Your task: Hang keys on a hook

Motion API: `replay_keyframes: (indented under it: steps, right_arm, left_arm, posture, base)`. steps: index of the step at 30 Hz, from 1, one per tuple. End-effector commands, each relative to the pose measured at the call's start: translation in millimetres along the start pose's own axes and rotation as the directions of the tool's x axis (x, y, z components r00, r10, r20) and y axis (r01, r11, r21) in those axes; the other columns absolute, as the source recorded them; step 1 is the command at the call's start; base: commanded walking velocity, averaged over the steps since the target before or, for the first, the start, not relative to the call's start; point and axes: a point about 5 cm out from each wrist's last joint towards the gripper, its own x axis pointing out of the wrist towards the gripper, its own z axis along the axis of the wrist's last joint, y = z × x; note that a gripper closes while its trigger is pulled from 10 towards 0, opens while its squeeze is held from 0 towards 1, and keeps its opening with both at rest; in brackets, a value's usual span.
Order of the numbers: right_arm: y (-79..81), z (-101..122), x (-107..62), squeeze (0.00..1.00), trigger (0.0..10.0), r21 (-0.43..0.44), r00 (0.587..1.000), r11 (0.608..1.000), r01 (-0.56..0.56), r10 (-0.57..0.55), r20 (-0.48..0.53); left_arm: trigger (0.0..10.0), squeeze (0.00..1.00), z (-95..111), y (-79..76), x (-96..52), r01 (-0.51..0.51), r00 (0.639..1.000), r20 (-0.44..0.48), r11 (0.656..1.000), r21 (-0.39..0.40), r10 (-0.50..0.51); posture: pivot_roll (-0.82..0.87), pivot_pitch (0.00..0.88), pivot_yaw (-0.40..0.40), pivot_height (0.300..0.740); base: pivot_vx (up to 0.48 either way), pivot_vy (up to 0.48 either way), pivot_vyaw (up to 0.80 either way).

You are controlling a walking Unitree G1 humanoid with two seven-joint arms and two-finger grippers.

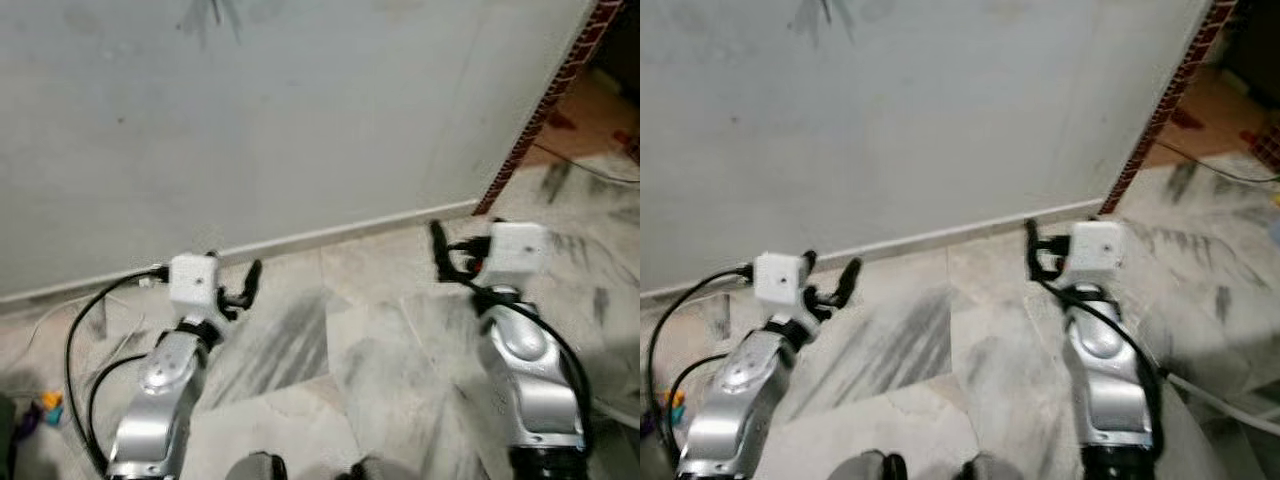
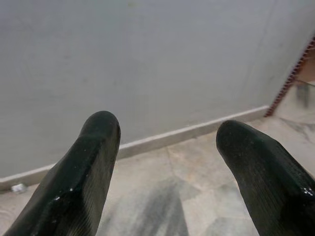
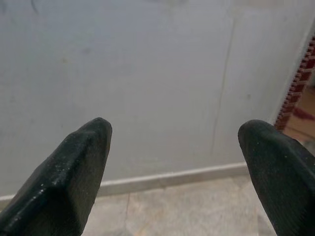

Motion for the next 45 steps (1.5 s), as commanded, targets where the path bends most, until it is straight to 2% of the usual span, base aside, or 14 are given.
replay_keyframes:
  steps: [1,20,22,45]
  right_arm:
    - [-6.5,-3.8,-3.3,0.0,10.0,-0.005,1.0,1.0,0.02,-0.02,-0.015]
    - [-6.4,-5.3,-2.8,0.0,10.0,0.009,0.999,0.999,0.035,-0.035,-0.013]
    - [-6.5,-5.3,-2.7,0.0,10.0,0.009,0.999,0.999,0.035,-0.035,-0.012]
    - [-7.4,-4.4,-0.2,0.0,10.0,0.015,0.999,0.999,0.043,-0.043,-0.01]
  left_arm:
    - [10.0,0.0,-2.4,-1.9,0.2,0.012,1.0,-0.009,1.0,-0.001,-0.012]
    - [10.0,0.0,-0.8,2.1,2.0,0.014,1.0,-0.008,1.0,0.015,-0.014]
    - [10.0,0.0,-1.4,1.6,2.2,0.015,1.0,-0.007,1.0,-0.01,-0.015]
    - [10.0,0.0,1.7,2.5,5.3,0.01,1.0,0.004,1.0,-0.01,-0.01]
  posture:
    - [-0.01,0.164,0.025,0.74]
    - [0.0,0.166,0.036,0.74]
    - [0.0,0.166,0.036,0.74]
    - [0.0,0.159,0.044,0.74]
  base:
    - [0.0,-0.48,0.0]
    - [0.0,-0.465,0.0]
    - [0.0,0.0,0.0]
    - [0.0,0.0,-0.06]
